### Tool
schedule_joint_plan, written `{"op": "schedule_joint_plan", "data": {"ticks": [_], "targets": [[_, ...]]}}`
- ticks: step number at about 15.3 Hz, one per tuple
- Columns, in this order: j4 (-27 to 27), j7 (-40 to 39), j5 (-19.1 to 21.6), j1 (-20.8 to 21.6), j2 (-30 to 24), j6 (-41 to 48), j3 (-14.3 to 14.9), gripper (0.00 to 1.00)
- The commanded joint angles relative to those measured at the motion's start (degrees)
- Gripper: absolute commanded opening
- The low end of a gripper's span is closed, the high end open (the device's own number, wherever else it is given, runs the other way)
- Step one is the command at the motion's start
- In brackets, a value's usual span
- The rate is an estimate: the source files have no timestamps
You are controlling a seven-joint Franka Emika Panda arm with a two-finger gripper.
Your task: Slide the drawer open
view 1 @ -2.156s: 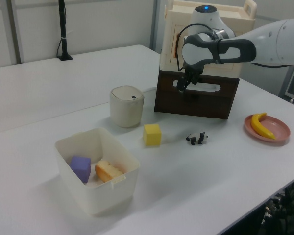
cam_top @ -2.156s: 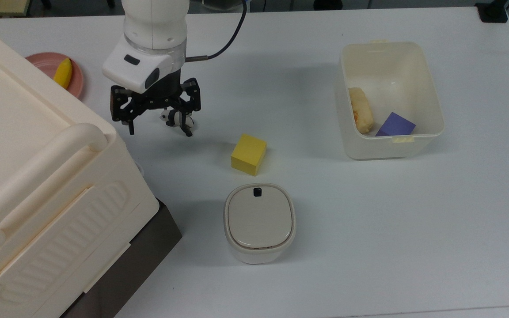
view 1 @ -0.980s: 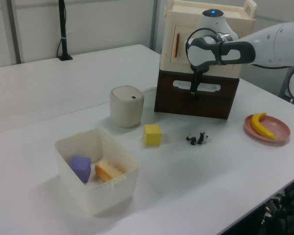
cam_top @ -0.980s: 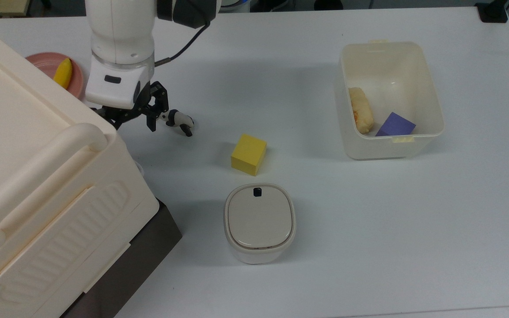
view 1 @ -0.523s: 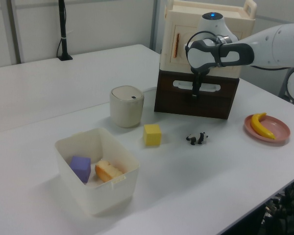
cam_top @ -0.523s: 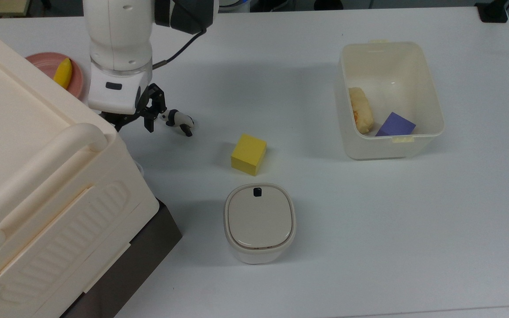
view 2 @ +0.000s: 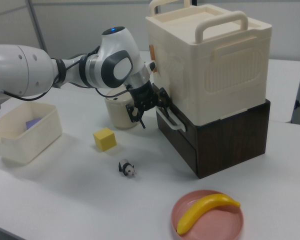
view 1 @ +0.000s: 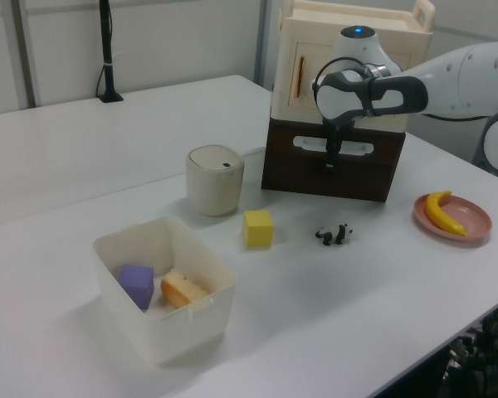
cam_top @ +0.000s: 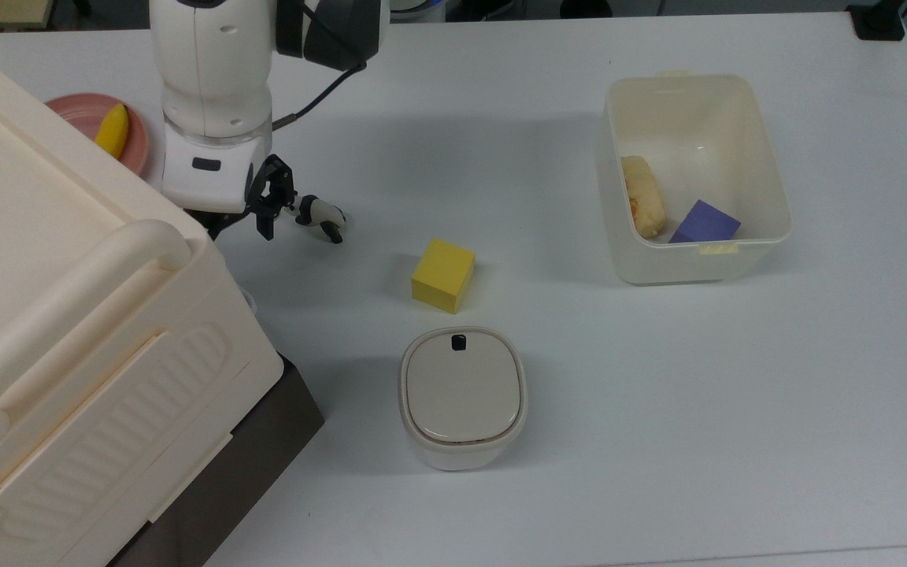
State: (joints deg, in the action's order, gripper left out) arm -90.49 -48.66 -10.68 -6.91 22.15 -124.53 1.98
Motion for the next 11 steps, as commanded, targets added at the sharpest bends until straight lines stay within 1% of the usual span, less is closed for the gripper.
{"op": "schedule_joint_plan", "data": {"ticks": [1, 3, 5, 7, 8, 11], "targets": [[0.4, -2.1, -0.5, -0.8, 0.5, -0.8, -0.2, 0.91], [0.4, -2.1, -0.5, -0.8, 0.5, -0.8, -0.2, 0.86], [0.4, -2.1, -0.4, -0.8, 0.5, -0.9, -0.2, 0.75], [0.4, -1.9, -0.1, -0.8, 0.5, -0.8, -0.2, 0.75], [0.4, -1.5, 0.2, -0.9, 0.5, -0.9, -0.2, 0.70], [0.4, -1.3, 1.2, -1.3, 0.5, -1.1, -0.2, 0.70]]}}
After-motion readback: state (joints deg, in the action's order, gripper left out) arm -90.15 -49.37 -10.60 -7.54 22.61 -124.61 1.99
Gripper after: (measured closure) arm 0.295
